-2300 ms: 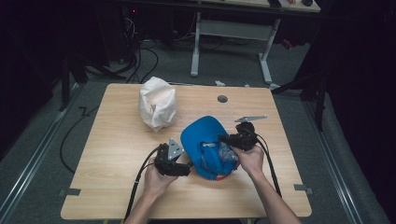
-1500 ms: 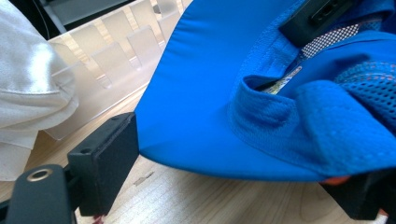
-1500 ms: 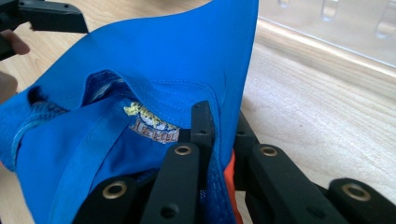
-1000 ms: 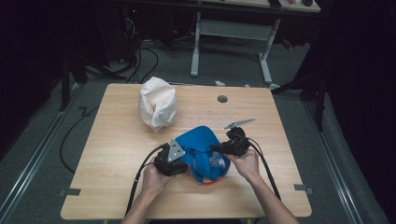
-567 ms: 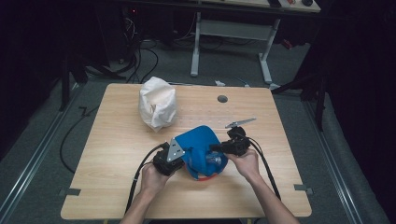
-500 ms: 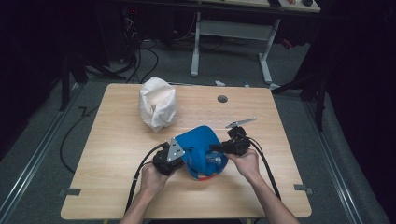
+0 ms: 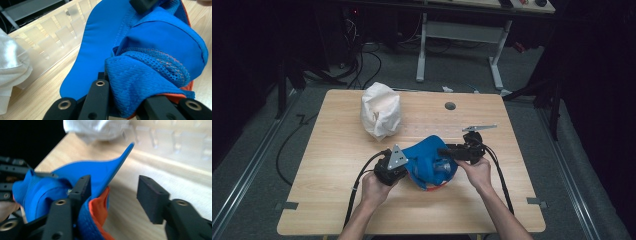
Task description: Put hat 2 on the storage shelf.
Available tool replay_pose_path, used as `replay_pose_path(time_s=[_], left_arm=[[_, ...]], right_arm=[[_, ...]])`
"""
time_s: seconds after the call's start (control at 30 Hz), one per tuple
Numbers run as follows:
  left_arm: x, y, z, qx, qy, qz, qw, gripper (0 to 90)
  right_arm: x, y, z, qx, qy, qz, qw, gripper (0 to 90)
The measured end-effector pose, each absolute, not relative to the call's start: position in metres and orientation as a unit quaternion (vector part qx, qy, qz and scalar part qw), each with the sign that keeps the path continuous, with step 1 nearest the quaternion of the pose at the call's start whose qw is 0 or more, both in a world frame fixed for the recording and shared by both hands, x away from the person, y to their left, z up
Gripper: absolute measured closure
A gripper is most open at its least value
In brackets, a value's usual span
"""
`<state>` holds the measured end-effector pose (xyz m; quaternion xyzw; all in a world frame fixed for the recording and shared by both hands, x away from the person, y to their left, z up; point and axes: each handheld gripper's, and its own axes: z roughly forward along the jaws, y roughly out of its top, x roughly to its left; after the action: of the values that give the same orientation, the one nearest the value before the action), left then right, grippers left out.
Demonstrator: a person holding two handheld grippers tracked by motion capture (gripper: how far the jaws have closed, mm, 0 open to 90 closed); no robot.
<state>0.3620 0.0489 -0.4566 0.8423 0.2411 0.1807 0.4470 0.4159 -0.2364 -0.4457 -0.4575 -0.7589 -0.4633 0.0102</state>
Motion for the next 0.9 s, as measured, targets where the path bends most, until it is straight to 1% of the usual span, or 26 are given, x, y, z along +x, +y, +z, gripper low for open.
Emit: replay_pose_path(time_s=[0.13, 0.23, 0.33, 0.5, 0.63, 0.67, 0.73, 0.8, 0.9], left_arm=[[0.364, 0.044, -0.451, 0.846, 0.233, 0.172, 0.447, 85.6], [0.364, 0.039, -0.451, 0.856, 0.226, 0.175, 0.430, 85.7], [0.365, 0.040, -0.451, 0.854, 0.232, 0.165, 0.435, 85.7], [0.374, 0.050, -0.441, 0.839, 0.260, 0.146, 0.455, 85.6], [0.382, 0.058, -0.432, 0.829, 0.282, 0.130, 0.465, 85.7], [0.385, 0.059, -0.429, 0.826, 0.289, 0.125, 0.468, 85.6], [0.389, 0.059, -0.423, 0.820, 0.297, 0.119, 0.474, 85.6], [0.395, 0.060, -0.418, 0.814, 0.306, 0.113, 0.480, 85.6], [0.405, 0.059, -0.409, 0.805, 0.321, 0.104, 0.488, 85.6]], right_arm=[[0.414, -0.242, -0.437, -0.456, -0.742, -0.492, -0.007, 39.7], [0.412, -0.251, -0.431, -0.461, -0.720, -0.518, -0.006, 37.3], [0.411, -0.261, -0.426, -0.466, -0.707, -0.532, -0.015, 36.6], [0.405, -0.274, -0.426, -0.466, -0.706, -0.530, -0.057, 37.6], [0.398, -0.289, -0.431, -0.477, -0.695, -0.531, -0.083, 38.9], [0.395, -0.292, -0.435, -0.479, -0.694, -0.529, -0.096, 39.1], [0.391, -0.296, -0.441, -0.487, -0.705, -0.504, -0.108, 39.2], [0.386, -0.297, -0.453, -0.492, -0.716, -0.479, -0.127, 40.1], [0.380, -0.298, -0.474, -0.500, -0.729, -0.446, -0.141, 40.6]])
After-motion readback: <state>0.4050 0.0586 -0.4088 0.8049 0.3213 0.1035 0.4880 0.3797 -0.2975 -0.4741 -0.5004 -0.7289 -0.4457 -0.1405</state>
